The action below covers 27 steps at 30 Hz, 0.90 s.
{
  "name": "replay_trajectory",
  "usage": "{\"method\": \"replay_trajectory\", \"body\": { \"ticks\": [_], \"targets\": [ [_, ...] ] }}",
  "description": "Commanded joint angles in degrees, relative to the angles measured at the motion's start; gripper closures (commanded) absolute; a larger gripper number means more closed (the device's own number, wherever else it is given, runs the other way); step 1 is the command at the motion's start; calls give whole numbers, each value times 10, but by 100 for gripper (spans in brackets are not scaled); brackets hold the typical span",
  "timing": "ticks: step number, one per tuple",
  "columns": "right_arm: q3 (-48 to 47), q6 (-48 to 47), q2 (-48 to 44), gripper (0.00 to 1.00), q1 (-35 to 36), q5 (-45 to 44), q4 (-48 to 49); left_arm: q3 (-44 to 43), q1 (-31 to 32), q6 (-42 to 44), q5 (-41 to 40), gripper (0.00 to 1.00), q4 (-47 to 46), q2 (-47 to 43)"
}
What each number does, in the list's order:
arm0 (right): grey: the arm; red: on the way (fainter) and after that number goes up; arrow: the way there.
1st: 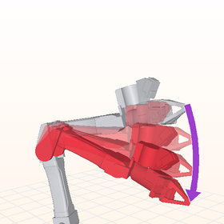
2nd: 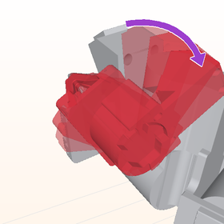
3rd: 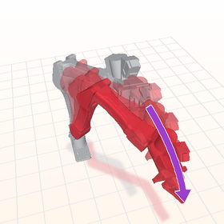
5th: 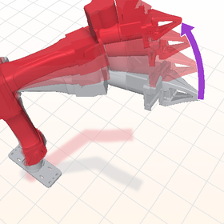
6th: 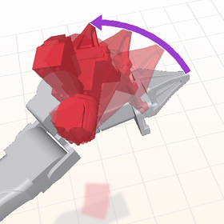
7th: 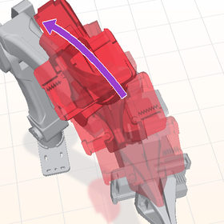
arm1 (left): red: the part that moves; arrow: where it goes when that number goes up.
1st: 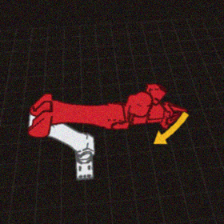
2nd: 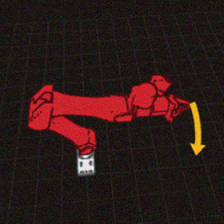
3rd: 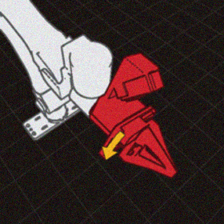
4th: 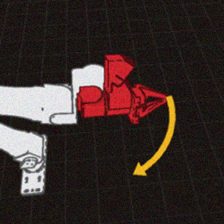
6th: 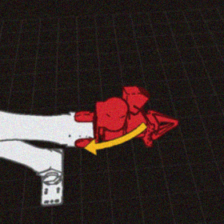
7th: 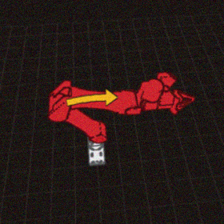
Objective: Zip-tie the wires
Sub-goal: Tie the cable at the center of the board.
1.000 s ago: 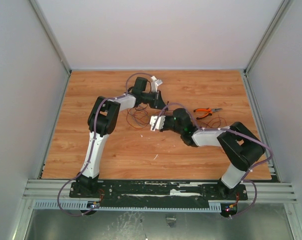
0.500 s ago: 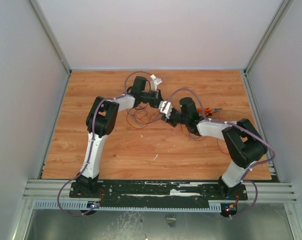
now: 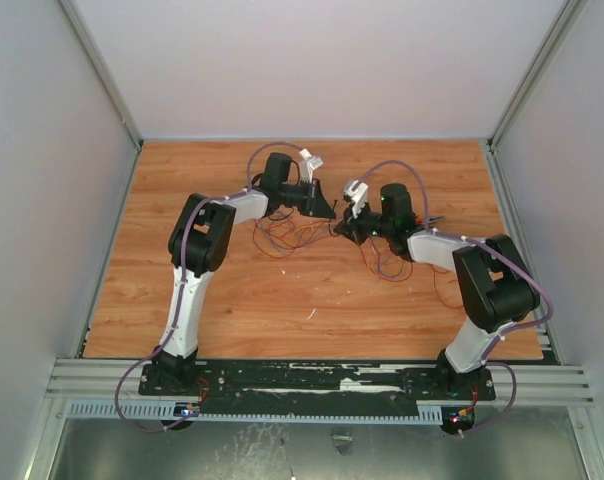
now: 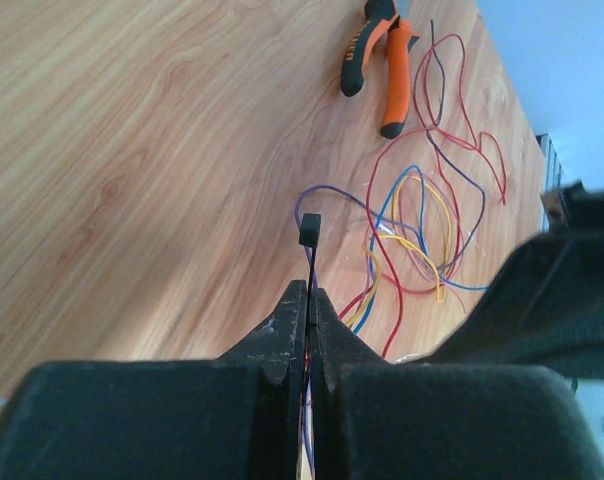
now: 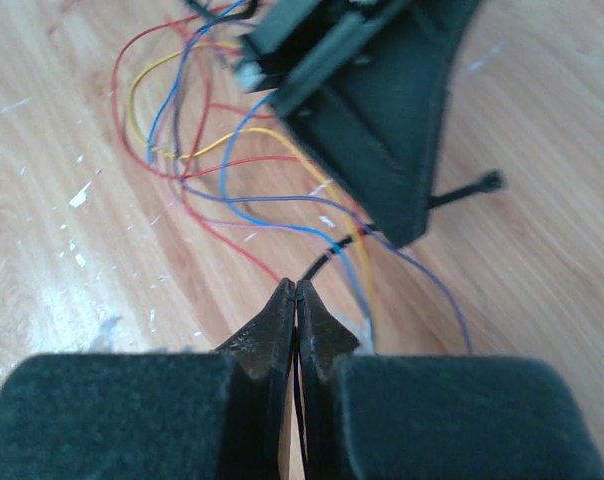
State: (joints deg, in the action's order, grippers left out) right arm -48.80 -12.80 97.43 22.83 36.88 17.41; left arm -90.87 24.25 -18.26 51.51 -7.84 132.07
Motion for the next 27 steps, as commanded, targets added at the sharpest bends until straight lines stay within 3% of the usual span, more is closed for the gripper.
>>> {"method": "replay_trajectory", "body": {
  "ticks": [1, 10, 16, 27],
  "targets": [
    [-39, 66, 11, 100, -32, 8, -5, 17, 4, 6, 11, 100, -28, -40],
    [-74, 93, 33, 100, -39, 1, -32, 34, 9, -9, 18, 100, -68, -46],
    [-117, 119, 59, 100, -40, -17, -71, 61, 10, -47, 29, 100, -142, -57],
    [-106, 175, 52, 100, -57, -48, -50, 94, 11, -90, 40, 100, -214, -69]
  ]
}}
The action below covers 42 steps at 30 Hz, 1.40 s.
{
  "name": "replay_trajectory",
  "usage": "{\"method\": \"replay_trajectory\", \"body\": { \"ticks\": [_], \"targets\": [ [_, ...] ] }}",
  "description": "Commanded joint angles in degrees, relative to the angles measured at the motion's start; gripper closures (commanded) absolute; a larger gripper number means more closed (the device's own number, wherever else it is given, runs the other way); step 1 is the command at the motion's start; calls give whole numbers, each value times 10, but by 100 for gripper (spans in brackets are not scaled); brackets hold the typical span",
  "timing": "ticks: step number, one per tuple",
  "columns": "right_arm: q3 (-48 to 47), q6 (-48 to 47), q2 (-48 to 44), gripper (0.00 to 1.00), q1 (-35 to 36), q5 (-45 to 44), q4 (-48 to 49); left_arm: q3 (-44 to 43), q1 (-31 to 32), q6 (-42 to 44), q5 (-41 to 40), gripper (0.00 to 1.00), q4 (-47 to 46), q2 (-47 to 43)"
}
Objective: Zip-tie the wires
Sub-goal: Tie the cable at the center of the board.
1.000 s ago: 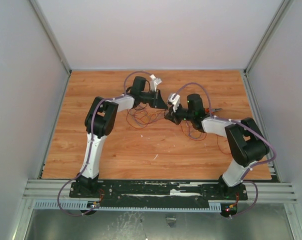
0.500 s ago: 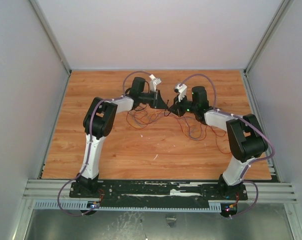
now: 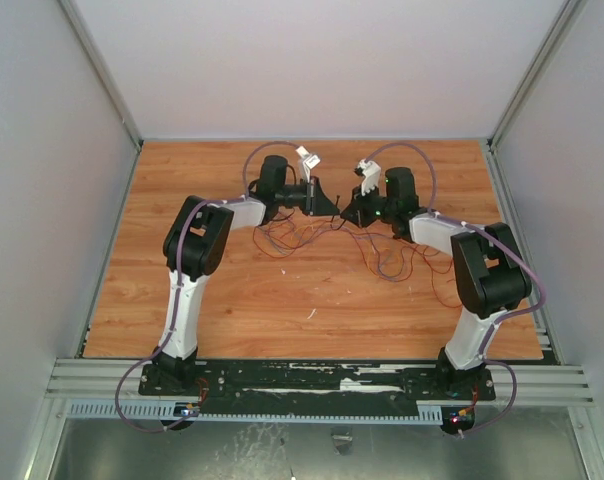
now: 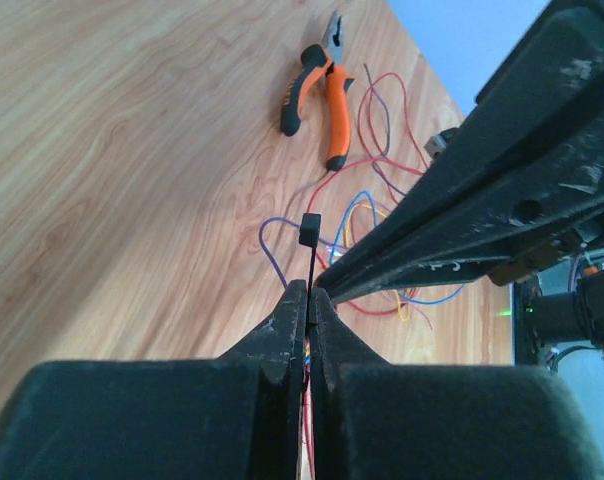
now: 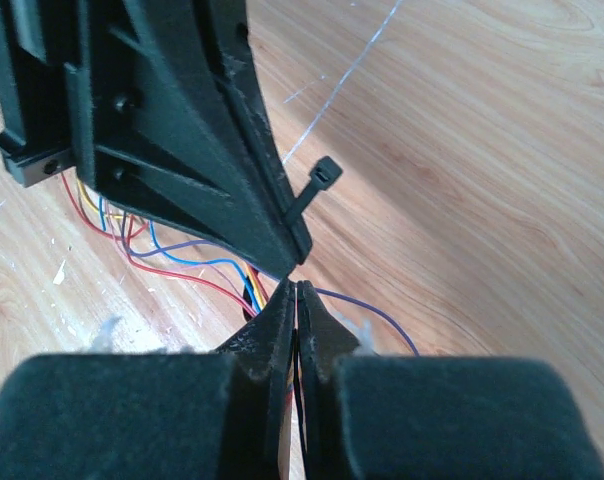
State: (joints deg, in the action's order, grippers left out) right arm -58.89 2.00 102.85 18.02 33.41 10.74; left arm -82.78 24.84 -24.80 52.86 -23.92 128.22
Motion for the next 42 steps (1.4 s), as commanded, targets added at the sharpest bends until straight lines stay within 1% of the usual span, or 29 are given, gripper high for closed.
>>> {"method": "replay_trajectory", "body": {
  "ticks": [1, 4, 11, 17, 29, 42],
  "targets": [
    [-3, 32, -4, 100, -10, -13, 20, 18, 5, -34, 30, 100, -67, -30],
    [-2, 49, -8, 100, -14, -14, 23, 31, 5, -54, 36, 100, -96, -30],
    [32, 90, -41, 100, -29, -11, 71, 35, 5, -53, 34, 100, -95, -31],
    [29, 130, -44, 100, -30, -1, 82, 36, 7, -56, 32, 100, -100, -33],
    [22, 152, -24, 100, -27, 1, 89, 37, 12, -65, 31, 100, -114, -32],
    [5, 151, -5, 100, -19, -25, 75, 39, 14, -67, 33, 100, -117, -33]
  ]
}}
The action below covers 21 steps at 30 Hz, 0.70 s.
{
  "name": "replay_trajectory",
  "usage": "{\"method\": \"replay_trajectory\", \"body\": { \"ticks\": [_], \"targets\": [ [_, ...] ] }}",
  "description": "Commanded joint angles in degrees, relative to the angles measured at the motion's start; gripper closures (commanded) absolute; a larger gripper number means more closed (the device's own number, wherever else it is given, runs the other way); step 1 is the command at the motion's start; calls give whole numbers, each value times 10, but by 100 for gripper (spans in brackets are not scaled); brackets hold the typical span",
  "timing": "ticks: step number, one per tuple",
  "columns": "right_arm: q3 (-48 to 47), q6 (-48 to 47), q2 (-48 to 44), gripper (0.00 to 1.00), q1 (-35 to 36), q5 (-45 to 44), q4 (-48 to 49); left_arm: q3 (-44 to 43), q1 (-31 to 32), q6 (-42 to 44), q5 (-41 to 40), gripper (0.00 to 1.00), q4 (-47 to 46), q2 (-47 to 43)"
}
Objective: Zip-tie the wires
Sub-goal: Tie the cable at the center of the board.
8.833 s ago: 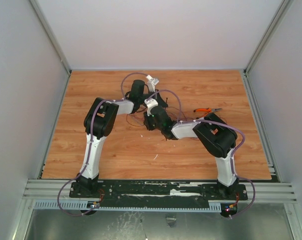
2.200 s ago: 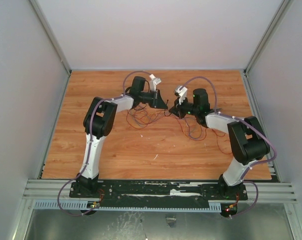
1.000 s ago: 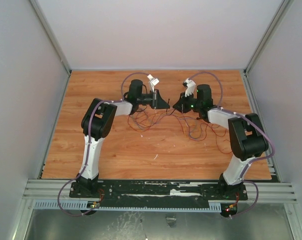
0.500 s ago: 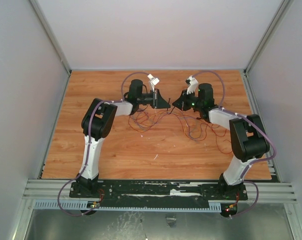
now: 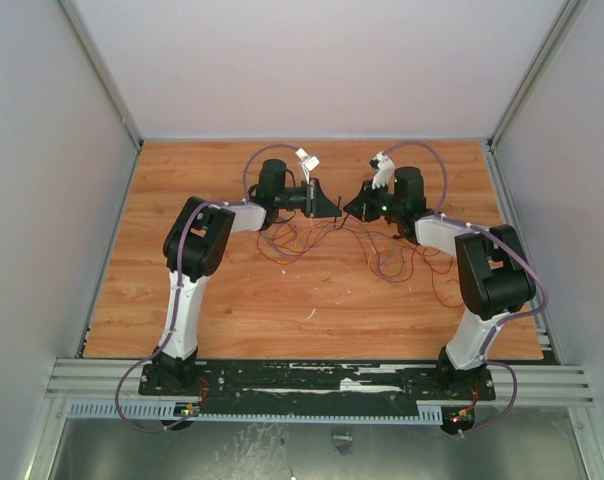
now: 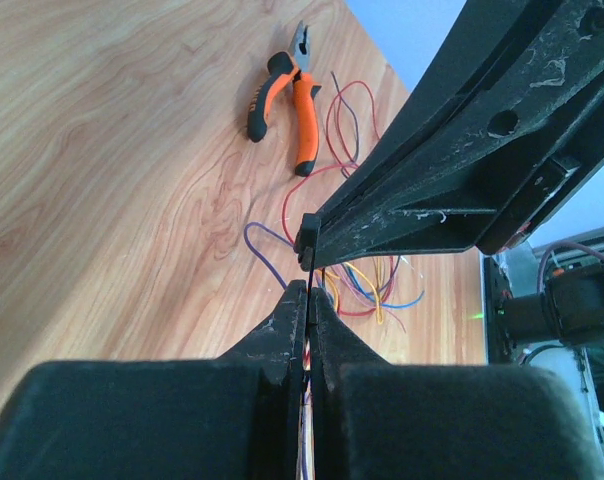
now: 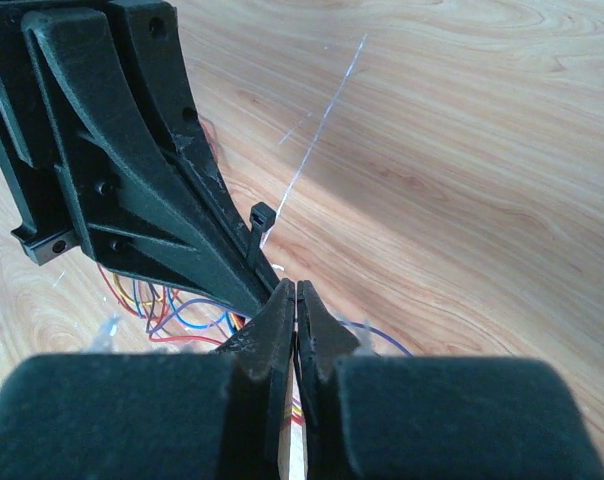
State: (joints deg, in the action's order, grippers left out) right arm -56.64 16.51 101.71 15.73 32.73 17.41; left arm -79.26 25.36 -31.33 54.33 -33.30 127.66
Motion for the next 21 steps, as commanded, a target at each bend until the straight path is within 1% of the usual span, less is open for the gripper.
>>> {"method": "replay_trajectory", "body": {
  "ticks": [1, 21],
  "targets": [
    [-19, 7, 8, 100, 4, -20, 8, 4, 8, -1, 18, 100, -24, -26],
    [-36, 19, 22, 100, 10, -24, 5, 5, 10, -8, 18, 95, -35, -24]
  ]
}}
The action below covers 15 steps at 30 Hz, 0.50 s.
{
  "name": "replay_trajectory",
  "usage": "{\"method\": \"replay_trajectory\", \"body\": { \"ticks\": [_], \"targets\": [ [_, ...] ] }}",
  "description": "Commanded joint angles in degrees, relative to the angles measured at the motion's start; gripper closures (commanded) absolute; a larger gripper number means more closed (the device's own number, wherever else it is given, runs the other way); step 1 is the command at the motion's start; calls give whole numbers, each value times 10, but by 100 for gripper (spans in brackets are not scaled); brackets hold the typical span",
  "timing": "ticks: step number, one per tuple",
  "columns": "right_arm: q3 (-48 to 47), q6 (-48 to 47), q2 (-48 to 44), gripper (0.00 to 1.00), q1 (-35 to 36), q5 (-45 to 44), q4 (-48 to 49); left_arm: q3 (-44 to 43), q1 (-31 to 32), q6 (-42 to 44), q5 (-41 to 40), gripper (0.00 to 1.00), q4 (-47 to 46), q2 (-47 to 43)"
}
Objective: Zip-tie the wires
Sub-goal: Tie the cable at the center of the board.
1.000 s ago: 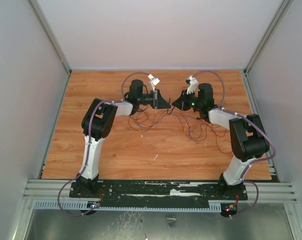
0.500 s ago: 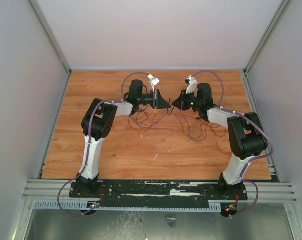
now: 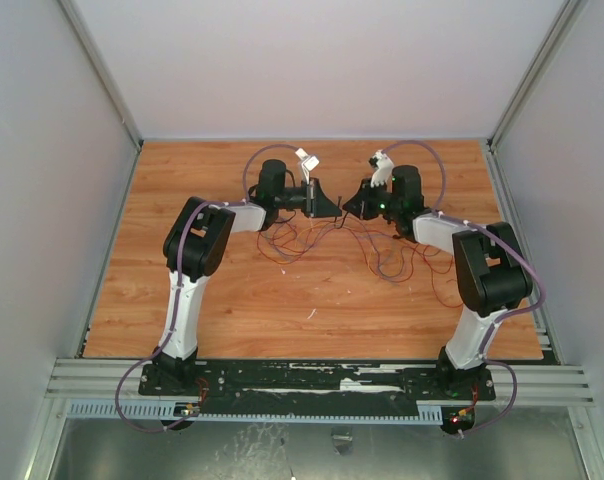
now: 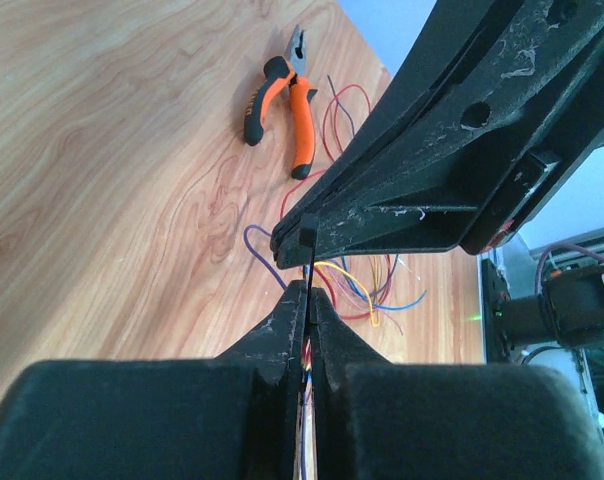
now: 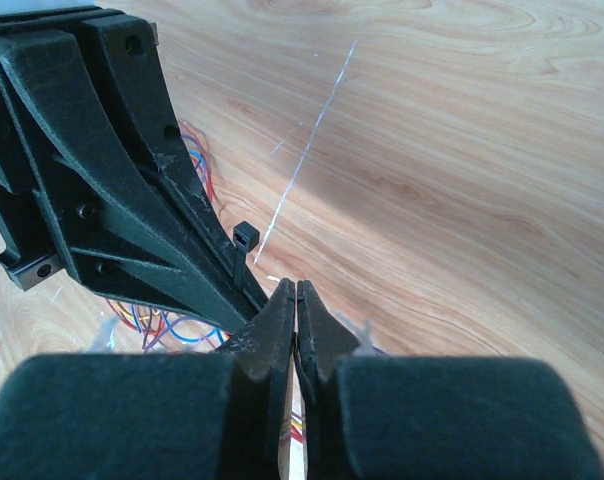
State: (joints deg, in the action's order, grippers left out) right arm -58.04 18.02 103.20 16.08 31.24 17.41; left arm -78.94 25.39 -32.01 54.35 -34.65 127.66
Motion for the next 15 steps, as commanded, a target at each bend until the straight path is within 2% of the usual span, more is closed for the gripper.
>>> {"method": "replay_trajectory", "body": {
  "ticks": [1, 15],
  "targets": [
    [-24, 3, 7, 100, 7, -9, 4, 2, 11, -2, 17, 95, -21, -23],
    [-38, 0, 12, 100, 14, -19, -8, -1, 11, -1, 18, 92, -20, -20]
  ]
}}
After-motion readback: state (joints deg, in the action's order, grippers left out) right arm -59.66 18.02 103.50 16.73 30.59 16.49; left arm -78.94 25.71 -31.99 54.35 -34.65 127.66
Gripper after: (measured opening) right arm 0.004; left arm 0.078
